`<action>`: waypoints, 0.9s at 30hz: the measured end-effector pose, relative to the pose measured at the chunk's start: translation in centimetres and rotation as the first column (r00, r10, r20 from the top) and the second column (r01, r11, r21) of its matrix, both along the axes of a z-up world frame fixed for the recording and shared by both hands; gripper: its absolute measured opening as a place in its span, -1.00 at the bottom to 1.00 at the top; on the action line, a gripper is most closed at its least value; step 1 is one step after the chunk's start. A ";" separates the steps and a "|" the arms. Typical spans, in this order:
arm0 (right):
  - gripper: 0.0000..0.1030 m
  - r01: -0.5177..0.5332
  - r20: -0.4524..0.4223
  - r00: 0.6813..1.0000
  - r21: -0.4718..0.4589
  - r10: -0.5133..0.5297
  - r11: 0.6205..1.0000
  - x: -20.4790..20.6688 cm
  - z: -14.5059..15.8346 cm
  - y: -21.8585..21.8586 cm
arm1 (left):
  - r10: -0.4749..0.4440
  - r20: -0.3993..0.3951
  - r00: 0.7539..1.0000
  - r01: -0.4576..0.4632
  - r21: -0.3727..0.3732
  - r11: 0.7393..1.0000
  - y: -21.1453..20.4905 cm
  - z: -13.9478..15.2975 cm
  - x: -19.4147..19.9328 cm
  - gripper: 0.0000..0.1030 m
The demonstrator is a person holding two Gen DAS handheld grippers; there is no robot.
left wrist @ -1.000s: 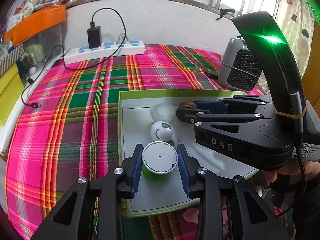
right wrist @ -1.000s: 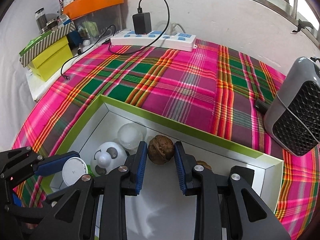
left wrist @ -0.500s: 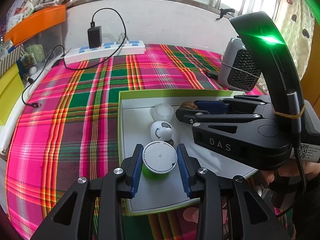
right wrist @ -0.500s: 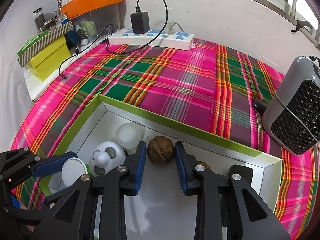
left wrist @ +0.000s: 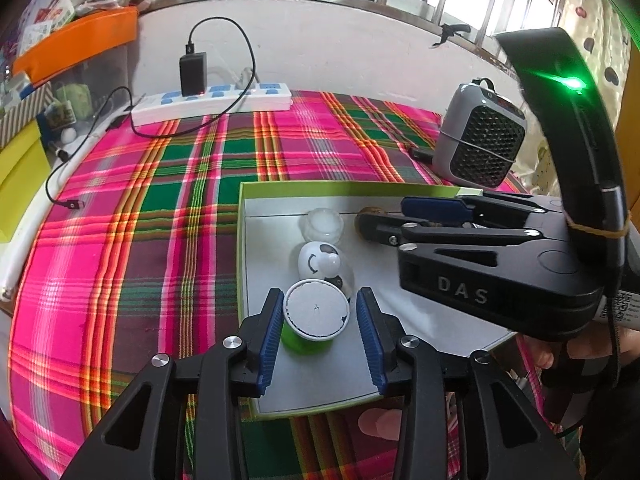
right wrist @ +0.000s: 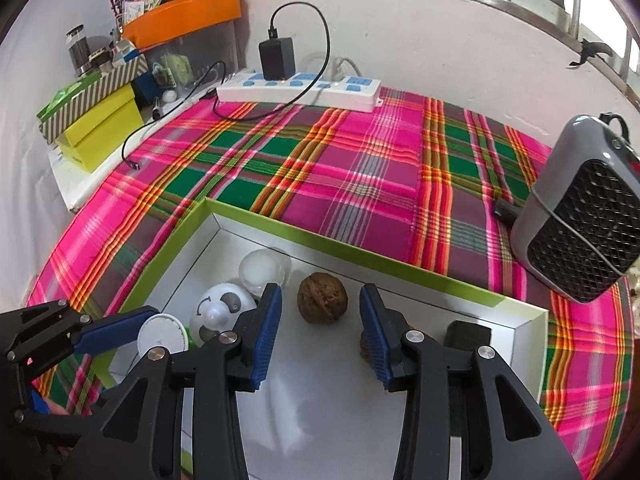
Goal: Organize objects
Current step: 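Open both grippers to drop the spool and walnut into the green box, then withdraw both grippers from the box toward the pink clip and white cable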
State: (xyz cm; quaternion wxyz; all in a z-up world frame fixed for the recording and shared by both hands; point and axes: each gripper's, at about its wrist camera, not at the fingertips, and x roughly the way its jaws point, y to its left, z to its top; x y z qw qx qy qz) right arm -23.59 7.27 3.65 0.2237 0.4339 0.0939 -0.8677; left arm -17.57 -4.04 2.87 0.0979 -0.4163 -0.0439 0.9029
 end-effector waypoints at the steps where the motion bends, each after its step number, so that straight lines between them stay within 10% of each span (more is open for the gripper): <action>1: -0.17 0.005 -0.004 1.000 -0.004 -0.005 1.000 0.2 0.2 0.2 | 0.002 -0.004 1.000 -0.002 0.002 1.000 0.0 0.1 0.1 -0.27; 27: -0.15 0.162 -0.114 0.978 -0.108 -0.174 0.981 11.0 3.1 7.2 | 0.046 -0.083 0.995 -0.042 0.053 0.998 -1.2 2.3 6.9 -0.23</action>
